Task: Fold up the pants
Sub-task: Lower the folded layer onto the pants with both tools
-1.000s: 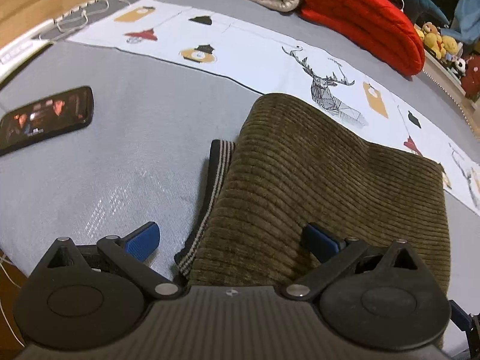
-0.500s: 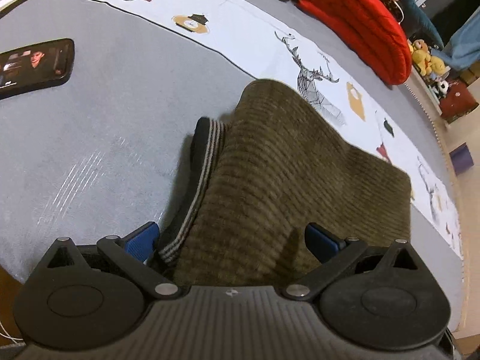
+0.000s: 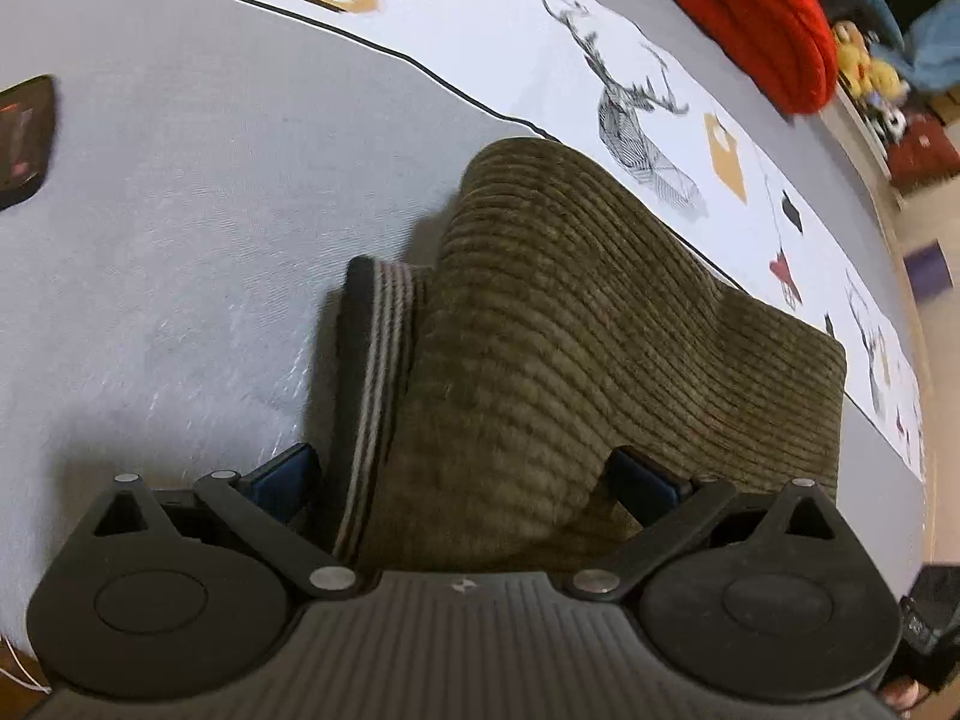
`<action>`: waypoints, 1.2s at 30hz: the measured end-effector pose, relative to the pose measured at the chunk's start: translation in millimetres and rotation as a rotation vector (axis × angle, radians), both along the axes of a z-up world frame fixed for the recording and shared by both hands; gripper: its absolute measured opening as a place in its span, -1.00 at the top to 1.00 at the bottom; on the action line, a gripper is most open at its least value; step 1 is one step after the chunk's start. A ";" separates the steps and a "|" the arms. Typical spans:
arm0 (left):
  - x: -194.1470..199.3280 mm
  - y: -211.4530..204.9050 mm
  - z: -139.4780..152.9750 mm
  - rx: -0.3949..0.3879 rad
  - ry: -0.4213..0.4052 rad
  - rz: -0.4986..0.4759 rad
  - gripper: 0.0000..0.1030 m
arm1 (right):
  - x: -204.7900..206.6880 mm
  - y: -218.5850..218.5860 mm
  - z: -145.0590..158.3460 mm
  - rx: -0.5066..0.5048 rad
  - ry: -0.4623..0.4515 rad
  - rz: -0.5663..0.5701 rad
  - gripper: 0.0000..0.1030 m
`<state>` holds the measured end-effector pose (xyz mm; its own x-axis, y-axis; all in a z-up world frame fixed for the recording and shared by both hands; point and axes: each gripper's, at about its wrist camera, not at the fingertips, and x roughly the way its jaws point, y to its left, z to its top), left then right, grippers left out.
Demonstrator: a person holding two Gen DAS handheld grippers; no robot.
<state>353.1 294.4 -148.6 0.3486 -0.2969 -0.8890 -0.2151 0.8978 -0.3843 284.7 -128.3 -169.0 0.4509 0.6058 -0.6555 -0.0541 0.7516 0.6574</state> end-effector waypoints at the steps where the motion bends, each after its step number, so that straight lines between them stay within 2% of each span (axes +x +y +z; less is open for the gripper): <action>1: 2.0 0.2 -0.5 -0.001 0.004 -0.001 -1.00 | 4.0 3.1 -0.3 0.004 -0.003 0.013 -0.99; 5: 2.6 -8.3 -0.2 0.023 -0.004 0.003 -1.00 | 12.2 8.0 -0.5 0.038 -0.029 0.058 -0.99; 8: 3.4 -7.7 -1.7 0.018 0.006 0.011 -1.00 | 10.1 9.7 -2.8 0.059 -0.063 0.043 -0.99; 11: 6.3 -8.6 -1.5 0.021 0.013 0.012 -1.00 | 12.5 15.9 -1.4 0.039 -0.077 0.047 -0.97; 14: 5.9 -13.6 1.9 0.058 -0.022 -0.006 -0.99 | 12.4 20.8 0.2 -0.012 -0.099 0.049 -0.70; 16: 5.3 -21.8 7.9 0.102 -0.075 -0.041 -0.88 | 9.5 18.4 -1.0 -0.023 -0.096 0.013 -0.45; 17: 4.1 -23.5 9.8 0.112 -0.083 -0.044 -0.86 | 9.0 17.6 -0.3 -0.037 -0.093 0.006 -0.22; 18: 3.8 -23.6 9.9 0.111 -0.084 -0.039 -0.84 | 9.4 17.2 0.0 -0.039 -0.088 0.008 -0.09; 21: 5.7 -20.1 9.0 0.098 -0.068 -0.023 -0.82 | 10.2 24.8 4.0 -0.085 -0.114 0.045 0.02; 23: 6.8 -20.7 9.1 0.106 -0.063 -0.019 -0.82 | 8.5 32.1 8.3 -0.143 -0.144 0.069 0.06; 25: 6.9 -22.3 10.3 0.118 -0.064 -0.026 -0.82 | 8.9 34.0 11.4 -0.158 -0.148 0.073 0.13; 30: 6.3 -23.2 12.0 0.121 -0.071 -0.030 -0.82 | 18.3 20.3 10.3 -0.078 -0.067 0.023 0.22; 36: 13.5 -47.7 18.0 0.161 -0.096 -0.031 -0.80 | 19.0 11.8 25.8 -0.109 -0.131 0.029 0.36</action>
<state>366.7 246.7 -130.6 0.4273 -0.1656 -0.8888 -0.1553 0.9550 -0.2527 303.7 -116.5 -143.2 0.5203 0.5487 -0.6543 -0.1572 0.8147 0.5582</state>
